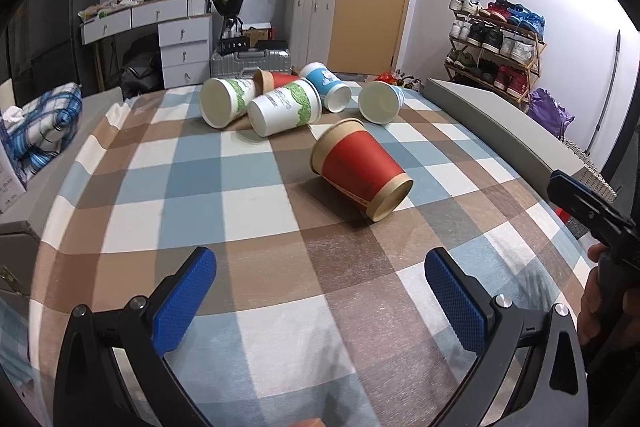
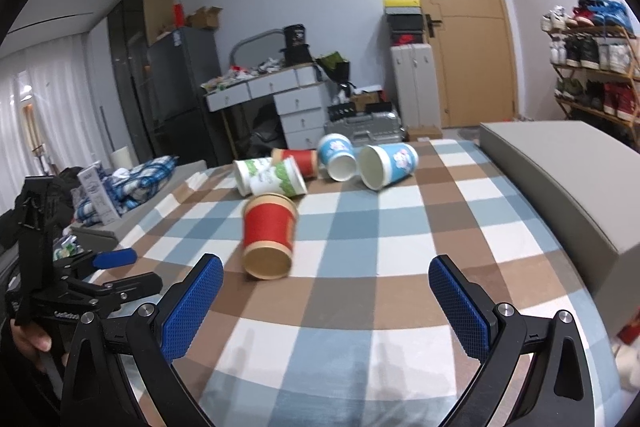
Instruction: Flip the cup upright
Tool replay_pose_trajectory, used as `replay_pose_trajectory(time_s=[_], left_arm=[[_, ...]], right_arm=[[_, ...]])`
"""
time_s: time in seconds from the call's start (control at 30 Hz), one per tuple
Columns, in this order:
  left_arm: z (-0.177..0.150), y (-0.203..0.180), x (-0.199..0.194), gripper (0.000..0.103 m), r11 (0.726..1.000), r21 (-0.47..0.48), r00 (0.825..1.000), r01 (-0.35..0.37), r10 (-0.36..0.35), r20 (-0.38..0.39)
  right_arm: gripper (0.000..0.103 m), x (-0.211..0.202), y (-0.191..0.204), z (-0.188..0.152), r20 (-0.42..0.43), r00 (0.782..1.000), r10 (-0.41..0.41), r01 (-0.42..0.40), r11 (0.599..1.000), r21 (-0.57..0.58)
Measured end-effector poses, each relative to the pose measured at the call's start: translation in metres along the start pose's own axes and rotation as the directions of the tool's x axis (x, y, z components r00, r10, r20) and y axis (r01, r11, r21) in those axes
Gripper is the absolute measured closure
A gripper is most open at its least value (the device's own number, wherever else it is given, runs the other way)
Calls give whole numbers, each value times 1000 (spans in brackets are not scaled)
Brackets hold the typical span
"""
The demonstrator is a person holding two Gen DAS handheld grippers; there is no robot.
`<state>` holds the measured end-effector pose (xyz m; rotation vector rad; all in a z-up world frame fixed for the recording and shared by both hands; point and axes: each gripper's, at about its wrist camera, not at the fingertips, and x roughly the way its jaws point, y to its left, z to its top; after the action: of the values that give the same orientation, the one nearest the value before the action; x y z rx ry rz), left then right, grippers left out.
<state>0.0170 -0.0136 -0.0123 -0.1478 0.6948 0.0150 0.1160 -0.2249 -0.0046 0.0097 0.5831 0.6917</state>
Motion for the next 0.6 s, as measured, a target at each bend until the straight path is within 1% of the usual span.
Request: replay_pose_trajectory(time_s=[0.1,0.27,0.4,0.6], left_arm=[[3,-6,6,1,1000,-2,1000,9,-9,-15],[11,-15,17,1,1000,2,999,16,-16,-34],[18,-22,32,1,1000,-2,998,19,-20,-62],[29,-23,56,1,997,-76,994,16,-24,-103]], right_arm=[[0,3,-8,-1,-11,999,-37,37,999,22],[0,5,-18,0,-25,998,-58,60,996,59],[0,7,-25,-1,-37,997,-66,69,995,78],[0,6,-30,-1,-42,996,-73,77,992,98]])
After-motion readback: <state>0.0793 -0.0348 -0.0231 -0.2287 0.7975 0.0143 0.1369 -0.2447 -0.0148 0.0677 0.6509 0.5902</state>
